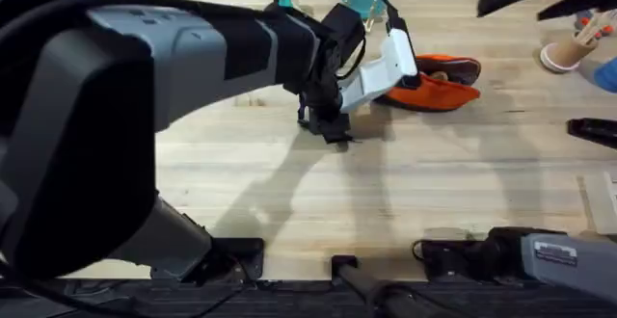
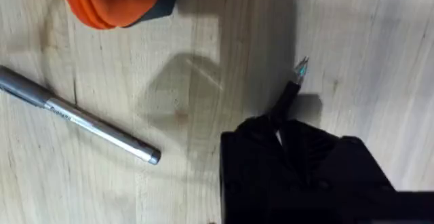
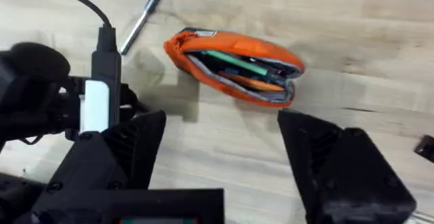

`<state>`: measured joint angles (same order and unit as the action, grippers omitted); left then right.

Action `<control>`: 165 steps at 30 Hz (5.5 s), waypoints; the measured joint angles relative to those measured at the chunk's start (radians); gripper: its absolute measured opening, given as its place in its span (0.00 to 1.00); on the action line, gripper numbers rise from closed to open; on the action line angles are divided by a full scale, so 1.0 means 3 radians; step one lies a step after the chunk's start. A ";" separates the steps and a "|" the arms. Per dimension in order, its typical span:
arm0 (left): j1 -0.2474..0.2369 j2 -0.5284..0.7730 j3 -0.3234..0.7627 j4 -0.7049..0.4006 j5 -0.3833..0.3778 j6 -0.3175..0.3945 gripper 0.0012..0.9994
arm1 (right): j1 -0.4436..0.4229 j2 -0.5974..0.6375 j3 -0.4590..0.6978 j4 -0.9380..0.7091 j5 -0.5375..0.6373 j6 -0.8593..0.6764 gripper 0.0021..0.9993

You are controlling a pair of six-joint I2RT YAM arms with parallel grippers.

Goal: Unzip the bag, pick up the pens from the table one at a time and place them inside, then zip the bag closed.

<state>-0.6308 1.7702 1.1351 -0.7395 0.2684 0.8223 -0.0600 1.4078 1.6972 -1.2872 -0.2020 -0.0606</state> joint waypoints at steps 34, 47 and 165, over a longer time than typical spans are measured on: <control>0.0000 0.0081 0.1413 0.0136 0.0448 -0.0078 0.04 | -0.0730 -0.1559 -0.1234 0.0176 -0.0001 -0.0150 1.00; -0.0202 0.0081 0.1413 0.0970 0.1009 -0.0111 0.04 | -0.0730 -0.1751 -0.1235 0.0179 -0.0001 -0.0150 1.00; 0.0080 0.0384 0.1425 0.0492 0.0781 -0.0694 1.00 | -0.0551 -0.1748 -0.1235 0.0251 -0.0002 -0.0150 1.00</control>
<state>-0.6068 1.8854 1.5627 -0.5919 0.5025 0.6142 -0.2253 0.8833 1.3266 -1.2118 -0.2027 -0.1055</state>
